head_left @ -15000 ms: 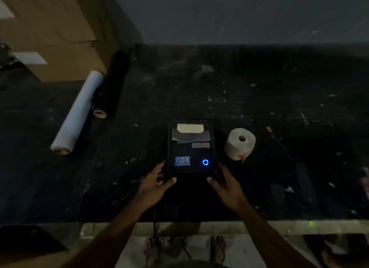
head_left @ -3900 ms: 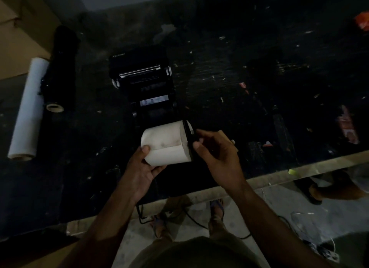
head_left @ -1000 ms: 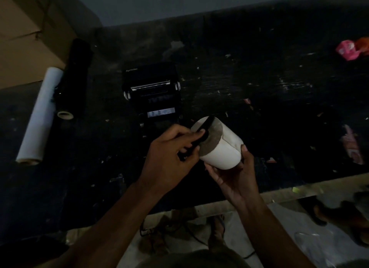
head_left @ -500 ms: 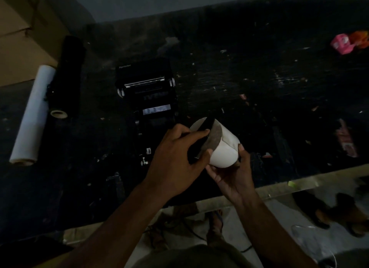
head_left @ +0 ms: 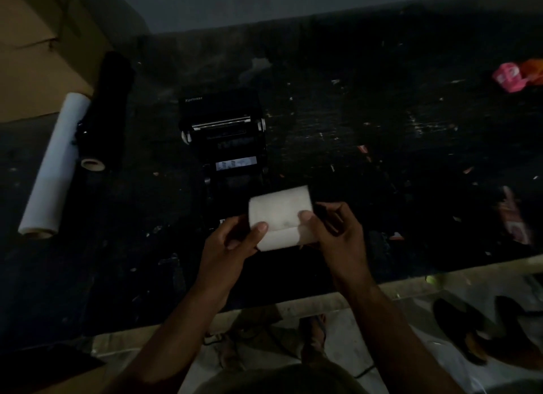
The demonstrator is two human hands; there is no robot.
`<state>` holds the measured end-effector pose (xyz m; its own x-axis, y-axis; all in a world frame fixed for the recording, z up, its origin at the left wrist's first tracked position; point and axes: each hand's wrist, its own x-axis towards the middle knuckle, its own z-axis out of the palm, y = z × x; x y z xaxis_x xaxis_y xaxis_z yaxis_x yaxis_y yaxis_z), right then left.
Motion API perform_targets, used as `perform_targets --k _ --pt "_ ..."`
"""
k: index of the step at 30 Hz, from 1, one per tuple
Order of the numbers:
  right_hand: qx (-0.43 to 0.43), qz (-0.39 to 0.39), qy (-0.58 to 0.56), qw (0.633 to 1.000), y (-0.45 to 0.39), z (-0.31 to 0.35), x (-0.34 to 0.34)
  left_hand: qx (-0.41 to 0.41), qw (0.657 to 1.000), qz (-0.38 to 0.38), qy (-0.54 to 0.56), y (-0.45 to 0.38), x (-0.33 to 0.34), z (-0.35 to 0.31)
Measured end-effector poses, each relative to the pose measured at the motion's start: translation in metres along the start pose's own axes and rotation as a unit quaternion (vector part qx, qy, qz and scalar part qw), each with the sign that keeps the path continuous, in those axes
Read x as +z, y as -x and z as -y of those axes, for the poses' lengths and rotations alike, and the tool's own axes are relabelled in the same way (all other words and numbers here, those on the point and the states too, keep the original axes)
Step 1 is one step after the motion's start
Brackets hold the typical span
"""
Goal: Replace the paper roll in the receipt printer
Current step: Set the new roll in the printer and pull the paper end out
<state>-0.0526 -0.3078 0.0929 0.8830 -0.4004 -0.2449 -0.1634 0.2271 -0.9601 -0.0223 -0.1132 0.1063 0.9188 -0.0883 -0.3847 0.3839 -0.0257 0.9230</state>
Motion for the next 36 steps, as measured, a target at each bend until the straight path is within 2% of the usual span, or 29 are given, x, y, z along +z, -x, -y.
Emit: perform_targets --k 2,5,8,11,18,21,28,36 --pt "-0.028 0.037 0.042 0.998 0.001 -0.001 0.013 -0.003 0.999 -0.033 0.022 0.004 -0.017 0.012" --pt "-0.021 0.116 0.090 0.989 0.003 -0.008 0.028 0.006 0.998 -0.061 -0.007 0.017 -0.045 0.033" --pt "-0.014 0.146 0.178 0.973 0.001 -0.014 0.038 0.029 0.995 -0.095 -0.002 0.024 -0.063 0.046" --pt "-0.006 0.177 0.206 0.963 -0.007 -0.015 0.045 0.066 0.993 -0.100 -0.019 0.016 -0.069 0.048" --pt "-0.090 0.180 0.263 0.944 -0.053 -0.007 0.064 0.145 0.984 -0.089 -0.046 -0.047 -0.075 0.034" --pt "-0.116 0.153 0.299 0.935 -0.078 -0.013 0.074 0.154 0.981 -0.095 -0.070 -0.075 -0.074 0.027" --pt "-0.087 0.112 0.318 0.938 -0.105 -0.036 0.096 0.139 0.969 -0.110 -0.173 -0.125 -0.078 0.033" --pt "-0.075 0.102 0.340 0.932 -0.114 -0.050 0.102 0.129 0.963 -0.112 -0.208 -0.143 -0.082 0.044"
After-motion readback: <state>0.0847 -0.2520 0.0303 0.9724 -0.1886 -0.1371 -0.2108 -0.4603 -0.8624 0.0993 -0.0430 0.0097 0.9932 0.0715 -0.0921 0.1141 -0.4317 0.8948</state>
